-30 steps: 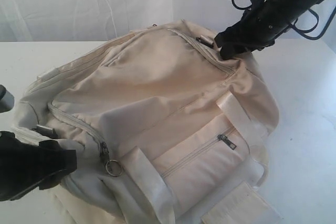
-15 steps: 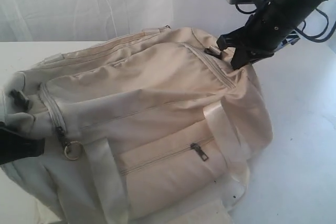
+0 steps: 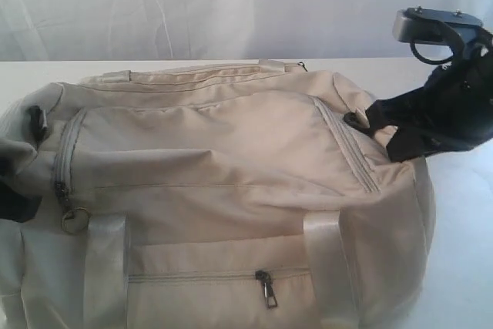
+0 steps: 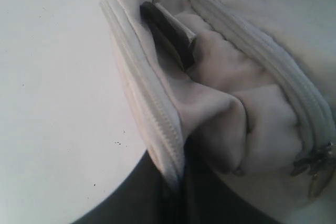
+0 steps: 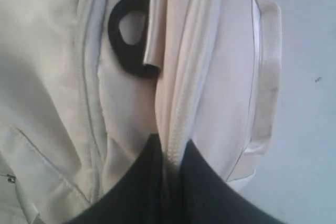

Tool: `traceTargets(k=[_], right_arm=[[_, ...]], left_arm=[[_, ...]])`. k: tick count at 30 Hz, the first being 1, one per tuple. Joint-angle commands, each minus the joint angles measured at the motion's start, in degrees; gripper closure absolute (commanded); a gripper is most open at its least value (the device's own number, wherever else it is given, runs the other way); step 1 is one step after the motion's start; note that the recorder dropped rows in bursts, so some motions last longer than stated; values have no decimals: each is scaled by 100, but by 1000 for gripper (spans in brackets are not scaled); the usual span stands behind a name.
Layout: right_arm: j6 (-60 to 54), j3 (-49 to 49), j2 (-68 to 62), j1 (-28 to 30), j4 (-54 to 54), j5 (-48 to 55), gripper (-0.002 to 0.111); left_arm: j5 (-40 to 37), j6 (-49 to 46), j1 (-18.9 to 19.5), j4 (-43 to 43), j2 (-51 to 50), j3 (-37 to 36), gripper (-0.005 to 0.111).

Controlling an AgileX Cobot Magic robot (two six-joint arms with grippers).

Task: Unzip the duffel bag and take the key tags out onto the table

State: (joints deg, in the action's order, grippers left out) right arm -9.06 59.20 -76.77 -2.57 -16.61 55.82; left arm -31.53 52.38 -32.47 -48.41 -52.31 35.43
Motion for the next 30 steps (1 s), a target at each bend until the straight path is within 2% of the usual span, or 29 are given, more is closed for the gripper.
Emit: traceTargets(k=[1,7,18,25,27,30], right_arm=[[34,-465,351,31,154,61,108],[61,-804,300,31,154,-653,108],[258,-804,80,31,455,-1369,108],[331,-804,-131,31,595,-1497,107],[273,-792,-128,31,595,-1482,101],[163,-749,-117,31,581,-1482,82]], left_arm=[[-30,-334,39,-72,86,70,107],[-48,-371,93,-371,-183,221,107],[530,-1095,844,-258,-1034,918,107],[418,-1253,901,73,-1226,1140,107],[302,-1251,901,168,-1169,1140,107],[208,-1332,901,233,-1029,1140,105]])
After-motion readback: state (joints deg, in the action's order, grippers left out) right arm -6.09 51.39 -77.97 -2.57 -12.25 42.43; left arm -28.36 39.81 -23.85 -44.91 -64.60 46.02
